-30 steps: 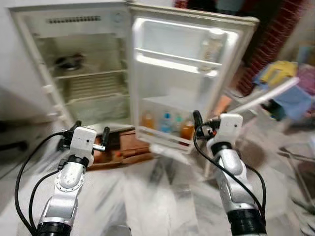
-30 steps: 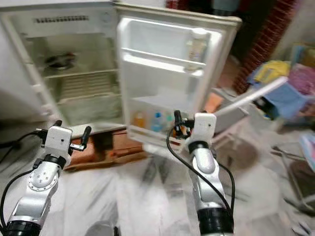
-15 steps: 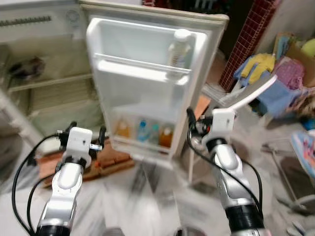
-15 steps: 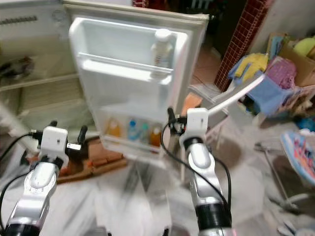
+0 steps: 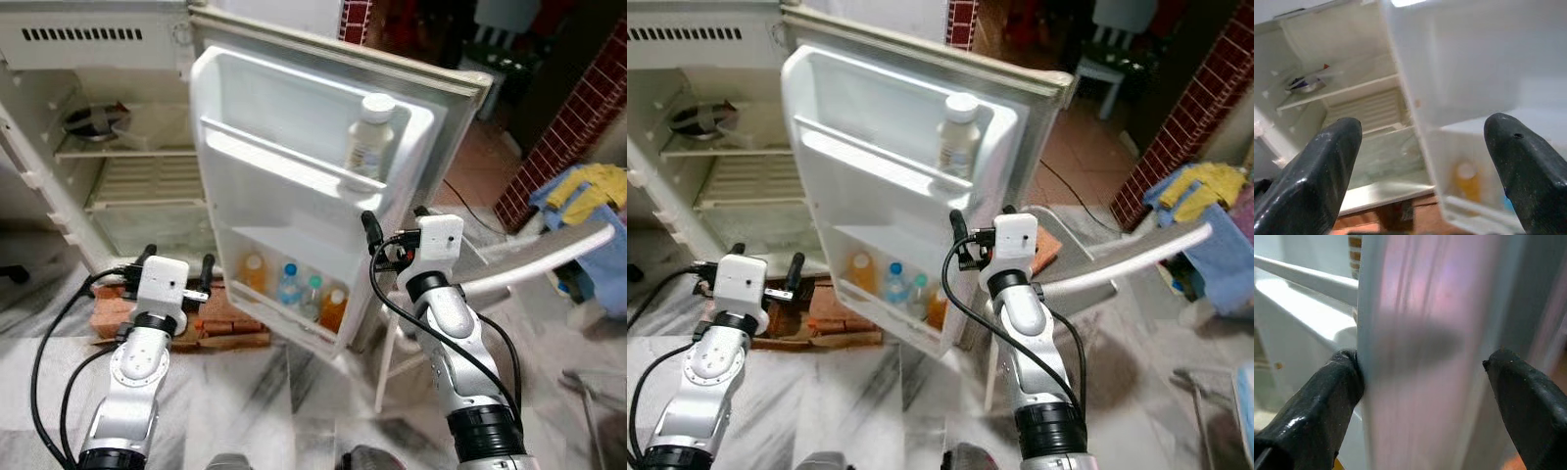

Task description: Restocking fridge

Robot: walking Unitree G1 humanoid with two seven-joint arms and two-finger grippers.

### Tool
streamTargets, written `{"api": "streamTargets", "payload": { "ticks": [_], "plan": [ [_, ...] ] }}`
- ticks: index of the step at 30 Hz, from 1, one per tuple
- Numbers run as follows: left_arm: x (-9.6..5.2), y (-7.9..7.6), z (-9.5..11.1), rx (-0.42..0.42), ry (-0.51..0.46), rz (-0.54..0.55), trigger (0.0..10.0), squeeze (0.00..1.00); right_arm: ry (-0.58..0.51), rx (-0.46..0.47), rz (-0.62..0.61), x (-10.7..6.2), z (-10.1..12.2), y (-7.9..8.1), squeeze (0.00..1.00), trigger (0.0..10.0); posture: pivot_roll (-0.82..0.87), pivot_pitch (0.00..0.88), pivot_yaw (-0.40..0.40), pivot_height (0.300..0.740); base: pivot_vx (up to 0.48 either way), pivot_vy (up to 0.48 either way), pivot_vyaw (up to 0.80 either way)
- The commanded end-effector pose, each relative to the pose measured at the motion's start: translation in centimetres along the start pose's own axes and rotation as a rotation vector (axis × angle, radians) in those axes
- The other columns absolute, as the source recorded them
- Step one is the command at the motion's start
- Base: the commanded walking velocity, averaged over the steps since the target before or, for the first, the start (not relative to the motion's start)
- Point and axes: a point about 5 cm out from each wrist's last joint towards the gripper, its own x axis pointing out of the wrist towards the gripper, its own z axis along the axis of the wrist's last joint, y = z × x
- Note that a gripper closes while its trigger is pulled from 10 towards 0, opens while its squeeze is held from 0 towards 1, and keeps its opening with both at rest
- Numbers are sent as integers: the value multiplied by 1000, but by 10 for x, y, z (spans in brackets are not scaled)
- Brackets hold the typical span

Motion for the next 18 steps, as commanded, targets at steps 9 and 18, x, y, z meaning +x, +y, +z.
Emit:
{"api": "streamTargets", "payload": {
  "ticks": [9, 18],
  "plan": [
    [0, 12, 0, 41, 9, 24, 10000, 0, -25, 129, 153, -2, 10, 5, 0, 10000, 116, 4, -33, 740, 124, -419, 694],
    [0, 11, -1, 37, 18, 17, 10000, 0, 92, 224, 556, -31, 3, 28, 0, 10000, 110, 5, -32, 740, 0, -478, 51]
  ]
}}
